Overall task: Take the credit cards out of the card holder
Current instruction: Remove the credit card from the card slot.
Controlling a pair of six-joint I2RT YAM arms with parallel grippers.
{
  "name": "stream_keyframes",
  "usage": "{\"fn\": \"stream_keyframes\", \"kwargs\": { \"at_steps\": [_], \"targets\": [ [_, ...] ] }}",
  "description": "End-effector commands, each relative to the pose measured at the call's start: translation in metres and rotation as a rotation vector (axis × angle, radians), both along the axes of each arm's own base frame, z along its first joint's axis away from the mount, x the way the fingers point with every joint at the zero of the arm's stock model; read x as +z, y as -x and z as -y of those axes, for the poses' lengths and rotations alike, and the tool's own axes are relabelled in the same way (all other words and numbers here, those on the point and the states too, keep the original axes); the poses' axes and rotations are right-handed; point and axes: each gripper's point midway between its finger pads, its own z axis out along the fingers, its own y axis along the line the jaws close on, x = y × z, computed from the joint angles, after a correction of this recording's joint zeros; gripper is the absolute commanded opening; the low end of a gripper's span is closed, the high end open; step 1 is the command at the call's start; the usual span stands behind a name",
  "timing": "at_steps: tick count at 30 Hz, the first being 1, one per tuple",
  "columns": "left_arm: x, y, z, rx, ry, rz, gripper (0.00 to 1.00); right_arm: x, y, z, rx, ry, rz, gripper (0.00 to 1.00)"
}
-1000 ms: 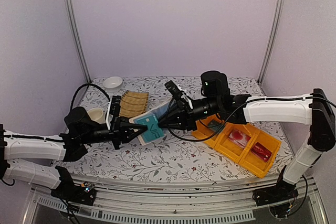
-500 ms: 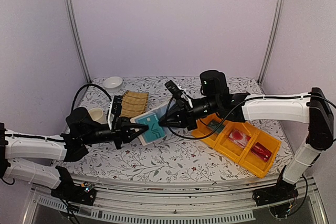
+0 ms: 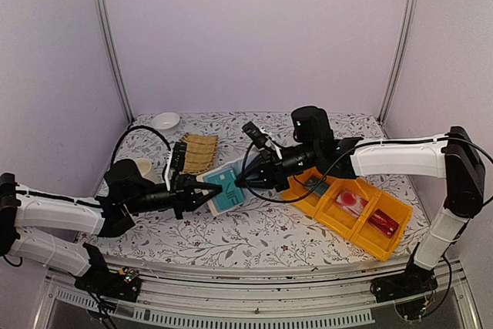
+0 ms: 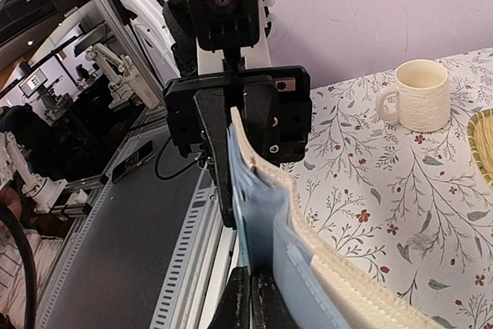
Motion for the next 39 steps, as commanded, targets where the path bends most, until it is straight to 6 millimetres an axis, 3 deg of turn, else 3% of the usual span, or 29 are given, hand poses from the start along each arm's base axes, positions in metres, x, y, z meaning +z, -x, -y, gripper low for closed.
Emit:
{"fn": "stream_keyframes", "kwargs": {
  "at_steps": [1, 5, 8, 17, 21, 29, 39],
  "targets": [
    [0.021, 0.007, 0.005, -0.023, 0.056, 0.051, 0.00, 0.021, 0.019, -0.007, 0.045, -0.060, 0.051, 0.02],
    [0.014, 0.005, 0.002, -0.006, 0.041, 0.024, 0.23, 0.026, 0.004, 0.011, -0.007, -0.075, 0.051, 0.02],
    [0.010, 0.007, 0.003, -0.019, 0.034, 0.015, 0.25, 0.019, -0.003, 0.020, -0.043, -0.044, 0.039, 0.01],
    [0.004, 0.013, 0.005, -0.060, 0.021, 0.006, 0.19, 0.010, -0.024, 0.042, -0.131, 0.021, 0.074, 0.01],
    [0.006, 0.012, 0.007, -0.059, 0.022, 0.019, 0.00, 0.015, -0.022, 0.045, -0.121, 0.015, 0.102, 0.01],
    [0.003, 0.005, 0.006, -0.021, 0.003, 0.026, 0.00, 0.011, -0.019, 0.049, -0.104, 0.042, 0.129, 0.02],
    [-0.007, 0.014, 0.004, -0.057, -0.032, 0.048, 0.00, -0.008, -0.038, 0.073, -0.148, 0.125, 0.165, 0.02]
  ]
}}
